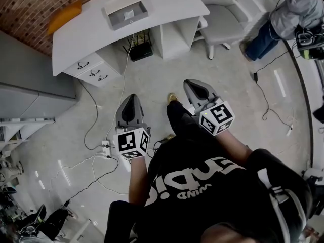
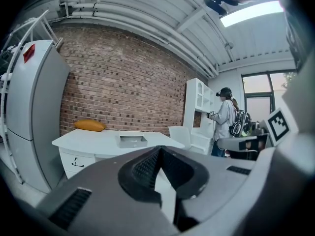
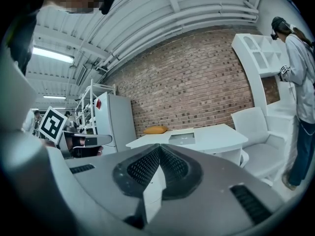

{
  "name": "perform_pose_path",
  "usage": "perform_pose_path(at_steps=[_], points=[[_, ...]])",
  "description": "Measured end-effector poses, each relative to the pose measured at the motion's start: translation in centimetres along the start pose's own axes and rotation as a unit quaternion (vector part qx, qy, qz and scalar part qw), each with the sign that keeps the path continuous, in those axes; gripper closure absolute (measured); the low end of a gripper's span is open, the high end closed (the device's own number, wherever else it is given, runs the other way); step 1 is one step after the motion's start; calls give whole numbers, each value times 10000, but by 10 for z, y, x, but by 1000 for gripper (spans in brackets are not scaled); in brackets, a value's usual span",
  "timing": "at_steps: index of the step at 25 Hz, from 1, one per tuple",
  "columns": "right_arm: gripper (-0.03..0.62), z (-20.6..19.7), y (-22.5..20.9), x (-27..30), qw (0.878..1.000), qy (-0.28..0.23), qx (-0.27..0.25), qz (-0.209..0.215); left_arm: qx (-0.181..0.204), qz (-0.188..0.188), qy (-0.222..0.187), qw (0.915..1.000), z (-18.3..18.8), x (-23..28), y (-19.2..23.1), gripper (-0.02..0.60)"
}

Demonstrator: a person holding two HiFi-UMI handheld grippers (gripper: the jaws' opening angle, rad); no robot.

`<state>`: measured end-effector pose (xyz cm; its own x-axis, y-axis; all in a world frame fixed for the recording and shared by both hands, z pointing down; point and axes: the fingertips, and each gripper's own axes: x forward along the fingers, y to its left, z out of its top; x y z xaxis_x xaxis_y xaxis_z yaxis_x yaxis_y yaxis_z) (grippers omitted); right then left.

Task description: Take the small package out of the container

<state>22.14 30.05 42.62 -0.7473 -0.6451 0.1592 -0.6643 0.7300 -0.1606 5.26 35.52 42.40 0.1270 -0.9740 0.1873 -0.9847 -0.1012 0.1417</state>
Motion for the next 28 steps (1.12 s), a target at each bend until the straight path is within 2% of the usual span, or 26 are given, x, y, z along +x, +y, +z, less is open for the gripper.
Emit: perform_pose_path(at_steps=[15,28], points=[[594,19,-35,72,9999,83,123,60,-76,-96,103,9999,24,74,28,577],[594,41,-75,120,9996,103,241,104,-105,85,160,9998,49,127,49,577]])
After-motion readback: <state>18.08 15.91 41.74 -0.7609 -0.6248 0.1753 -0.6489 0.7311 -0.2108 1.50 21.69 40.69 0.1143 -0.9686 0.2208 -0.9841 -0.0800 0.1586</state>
